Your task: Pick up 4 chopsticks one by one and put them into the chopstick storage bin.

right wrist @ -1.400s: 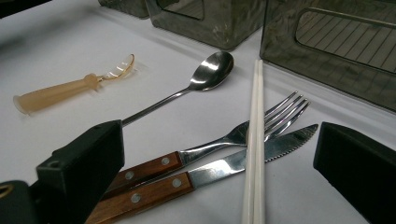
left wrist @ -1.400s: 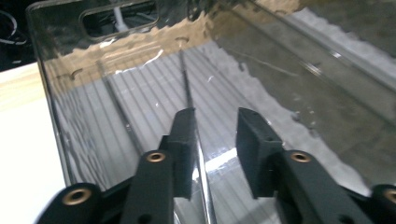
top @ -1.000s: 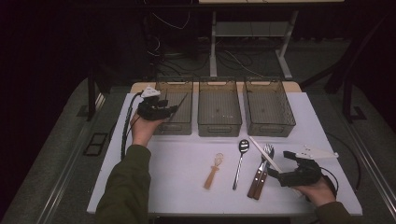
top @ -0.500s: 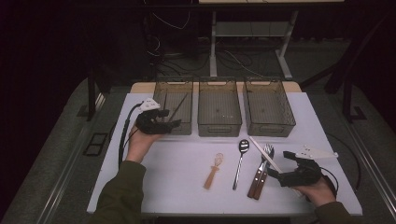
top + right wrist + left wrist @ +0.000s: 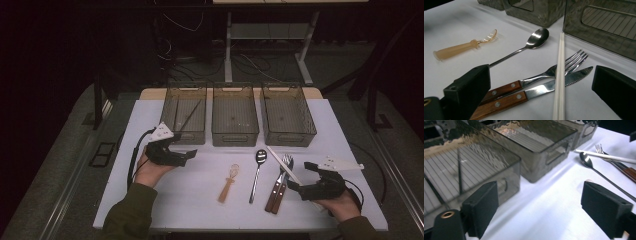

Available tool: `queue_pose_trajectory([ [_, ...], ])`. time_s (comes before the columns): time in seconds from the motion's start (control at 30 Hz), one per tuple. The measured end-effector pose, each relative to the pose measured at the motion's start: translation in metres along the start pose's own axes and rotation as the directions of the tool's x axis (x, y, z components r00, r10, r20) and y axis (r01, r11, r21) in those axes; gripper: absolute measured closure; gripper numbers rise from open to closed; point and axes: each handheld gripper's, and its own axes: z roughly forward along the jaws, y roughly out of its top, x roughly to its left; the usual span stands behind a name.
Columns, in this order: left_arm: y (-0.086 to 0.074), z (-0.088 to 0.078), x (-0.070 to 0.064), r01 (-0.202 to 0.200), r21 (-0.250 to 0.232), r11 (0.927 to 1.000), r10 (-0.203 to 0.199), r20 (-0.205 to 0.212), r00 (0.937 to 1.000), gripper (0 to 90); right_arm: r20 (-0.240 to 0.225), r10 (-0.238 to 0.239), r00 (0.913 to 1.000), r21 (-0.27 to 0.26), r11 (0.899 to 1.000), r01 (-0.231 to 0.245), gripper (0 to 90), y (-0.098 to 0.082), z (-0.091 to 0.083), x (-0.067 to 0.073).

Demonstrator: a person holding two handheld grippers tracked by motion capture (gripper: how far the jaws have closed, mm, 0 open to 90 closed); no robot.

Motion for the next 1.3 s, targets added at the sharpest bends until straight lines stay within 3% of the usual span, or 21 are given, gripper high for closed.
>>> queue_pose_trajectory([
  [0.17, -0.013, -0.006, -0.012, -0.005, 0.000, 1.0000, 0.005, 0.016, 0.9999, 9.6, 0.003, -0.001, 1.0000, -0.004, 1.000, 0.001, 2.1, 0.000, -0.001, -0.001],
  [0.3, -0.021, -0.008, -0.022, -0.014, 0.008, 0.9999, 0.014, 0.011, 0.9998, 0.0, 0.003, -0.002, 1.0000, -0.002, 1.000, 0.002, 2.1, 0.000, 0.000, -0.001],
  [0.37, -0.025, -0.010, -0.026, -0.009, 0.009, 0.9999, 0.009, 0.010, 0.9999, 0.0, 0.003, -0.005, 1.0000, -0.001, 1.000, 0.005, 2.1, 0.000, 0.000, 0.000],
  [0.57, -0.039, -0.012, -0.039, -0.008, 0.009, 0.9999, 0.008, 0.069, 0.9976, 0.0, 0.002, 0.002, 1.0000, 0.000, 1.000, -0.002, 2.1, 0.000, 0.000, 0.000],
  [0.67, -0.046, -0.014, -0.045, -0.030, 0.023, 0.9993, 0.028, 0.078, 0.9966, 0.0, 0.002, 0.005, 1.0000, 0.001, 1.000, -0.005, 2.1, 0.000, 0.000, 0.000],
  [0.77, -0.053, -0.017, -0.049, -0.024, 0.027, 0.9994, 0.022, 0.084, 0.9962, 0.0, 0.002, -0.006, 1.0000, -0.001, 1.000, 0.006, 2.1, 0.000, -0.001, -0.001],
  [0.93, -0.058, -0.017, -0.050, -0.018, 0.034, 0.9993, 0.015, 0.094, 0.9955, 0.0, 0.038, -0.006, 0.9993, 0.019, 1.000, 0.005, 2.2, 0.004, -0.006, -0.003],
  [0.97, -0.058, -0.017, -0.049, -0.020, 0.032, 0.9993, 0.016, 0.095, 0.9953, 0.0, 0.049, -0.007, 0.9988, 0.030, 1.000, 0.006, 7.0, 0.005, -0.007, -0.004],
  [1.03, -0.058, -0.017, -0.049, -0.021, 0.036, 0.9991, 0.018, 0.099, 0.9950, 0.0, 0.025, -0.021, 0.9995, 0.032, 0.999, 0.020, 18.9, 0.007, -0.012, -0.006],
  [1.1, -0.058, -0.017, -0.049, -0.023, 0.039, 0.9990, 0.019, 0.100, 0.9948, 0.0, 0.024, -0.011, 0.9997, 0.055, 0.998, 0.009, 20.0, 0.008, -0.014, -0.007],
  [1.3, -0.058, -0.015, -0.050, -0.024, 0.046, 0.9987, 0.019, 0.106, 0.9942, 0.0, 0.021, -0.008, 0.9997, 0.153, 0.988, 0.005, 39.7, 0.008, -0.009, -0.009],
])
